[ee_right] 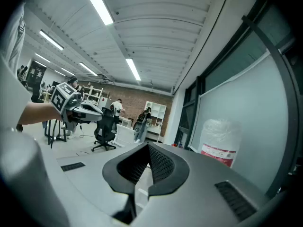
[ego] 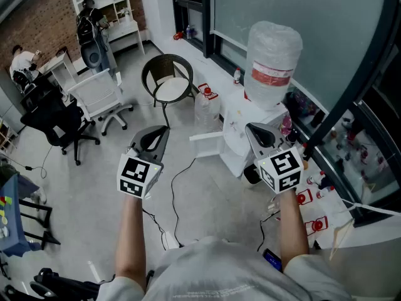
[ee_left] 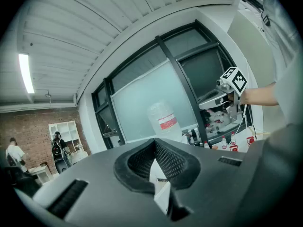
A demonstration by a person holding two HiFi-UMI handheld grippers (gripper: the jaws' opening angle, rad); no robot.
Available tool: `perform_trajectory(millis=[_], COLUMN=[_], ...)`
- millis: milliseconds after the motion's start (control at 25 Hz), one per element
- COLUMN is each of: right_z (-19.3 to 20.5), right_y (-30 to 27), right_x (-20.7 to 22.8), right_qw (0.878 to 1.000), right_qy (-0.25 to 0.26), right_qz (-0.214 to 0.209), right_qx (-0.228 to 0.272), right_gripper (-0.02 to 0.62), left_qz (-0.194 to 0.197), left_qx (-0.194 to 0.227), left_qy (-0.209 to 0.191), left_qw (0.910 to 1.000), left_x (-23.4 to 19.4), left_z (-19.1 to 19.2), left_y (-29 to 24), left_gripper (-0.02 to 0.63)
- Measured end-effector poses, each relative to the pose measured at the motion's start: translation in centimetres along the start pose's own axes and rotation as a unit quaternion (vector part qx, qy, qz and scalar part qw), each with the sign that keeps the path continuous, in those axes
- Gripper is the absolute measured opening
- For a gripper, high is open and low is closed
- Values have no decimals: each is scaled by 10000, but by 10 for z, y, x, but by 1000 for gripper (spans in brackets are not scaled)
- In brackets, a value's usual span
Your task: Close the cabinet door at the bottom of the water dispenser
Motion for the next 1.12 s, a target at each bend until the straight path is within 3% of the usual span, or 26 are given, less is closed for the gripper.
perform_trajectory(millis=[440, 680, 1120], right_z=[15, 38, 40], right_y=[24, 28, -23], right_x=[19, 22, 54], right_qw=[9996, 9986, 9977], right_qy=[-87, -64, -132], right_qz=[-107, -487, -571], right_qx=[234, 170, 344], right_gripper=[25, 25, 25], left_qz=[-121, -337, -192], left_qx=[-76, -254, -294], left_qy=[-8, 151, 40], left_qw=[9999, 9990, 9994], left_x=[38, 58, 28], left_z=[-9, 2, 24], left_y=[-2, 0, -51], left_gripper=[18, 18, 18])
Point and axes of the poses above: the fingertips, and each gripper's own axes: y backward along the fingers, x to its right, z out of its underside, the point moved 4 cm from there along y, backward along the fingers, and after that the axes turned 13 degrees about -z, right-handed, at the moved point
